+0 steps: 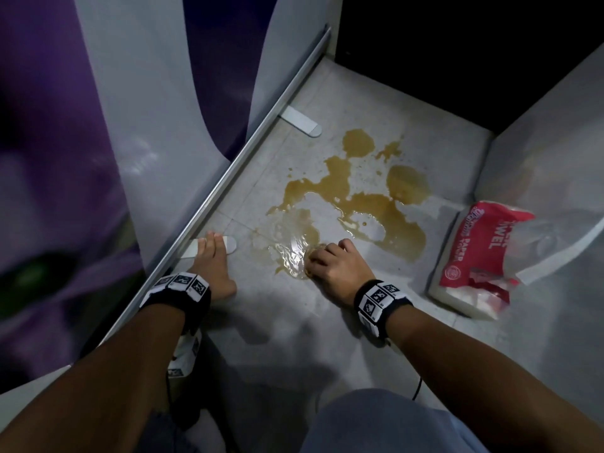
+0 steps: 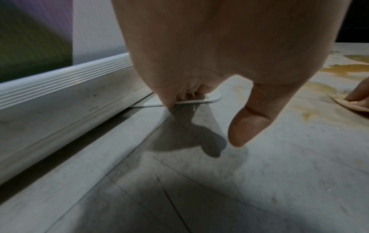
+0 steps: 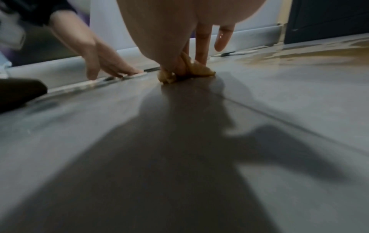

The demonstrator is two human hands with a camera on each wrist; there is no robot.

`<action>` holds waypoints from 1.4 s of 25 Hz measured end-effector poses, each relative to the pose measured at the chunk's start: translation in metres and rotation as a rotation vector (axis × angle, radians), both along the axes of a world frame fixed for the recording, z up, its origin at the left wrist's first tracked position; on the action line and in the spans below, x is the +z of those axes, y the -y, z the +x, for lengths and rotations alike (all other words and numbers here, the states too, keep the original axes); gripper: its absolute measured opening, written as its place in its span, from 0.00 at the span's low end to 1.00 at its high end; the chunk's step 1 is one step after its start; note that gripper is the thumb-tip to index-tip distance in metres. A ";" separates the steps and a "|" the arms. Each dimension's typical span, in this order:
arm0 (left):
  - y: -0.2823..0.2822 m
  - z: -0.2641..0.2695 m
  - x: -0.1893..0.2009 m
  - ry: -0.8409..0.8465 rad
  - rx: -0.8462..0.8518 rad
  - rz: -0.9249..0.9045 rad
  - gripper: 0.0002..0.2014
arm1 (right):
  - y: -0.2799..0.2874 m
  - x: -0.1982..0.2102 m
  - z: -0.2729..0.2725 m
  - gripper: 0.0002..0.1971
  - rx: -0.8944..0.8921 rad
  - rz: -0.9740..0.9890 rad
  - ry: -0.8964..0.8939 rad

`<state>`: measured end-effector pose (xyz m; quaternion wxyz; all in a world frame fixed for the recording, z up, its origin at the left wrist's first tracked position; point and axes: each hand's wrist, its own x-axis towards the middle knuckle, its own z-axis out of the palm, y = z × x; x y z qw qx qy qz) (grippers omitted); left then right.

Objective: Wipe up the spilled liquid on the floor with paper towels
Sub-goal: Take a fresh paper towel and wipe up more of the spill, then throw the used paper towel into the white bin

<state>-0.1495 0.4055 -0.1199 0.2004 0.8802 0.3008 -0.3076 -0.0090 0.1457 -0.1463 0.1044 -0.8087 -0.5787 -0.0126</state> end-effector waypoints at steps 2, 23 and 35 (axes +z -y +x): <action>0.000 0.001 0.000 -0.002 -0.004 0.016 0.56 | -0.002 0.008 -0.002 0.05 -0.054 -0.050 -0.098; 0.110 0.179 0.212 0.255 -0.180 -0.052 0.34 | 0.033 0.247 0.105 0.12 -0.807 0.978 -1.729; 0.281 0.297 0.302 0.496 -0.550 -0.165 0.38 | 0.170 0.358 0.216 0.13 -0.881 1.392 -1.437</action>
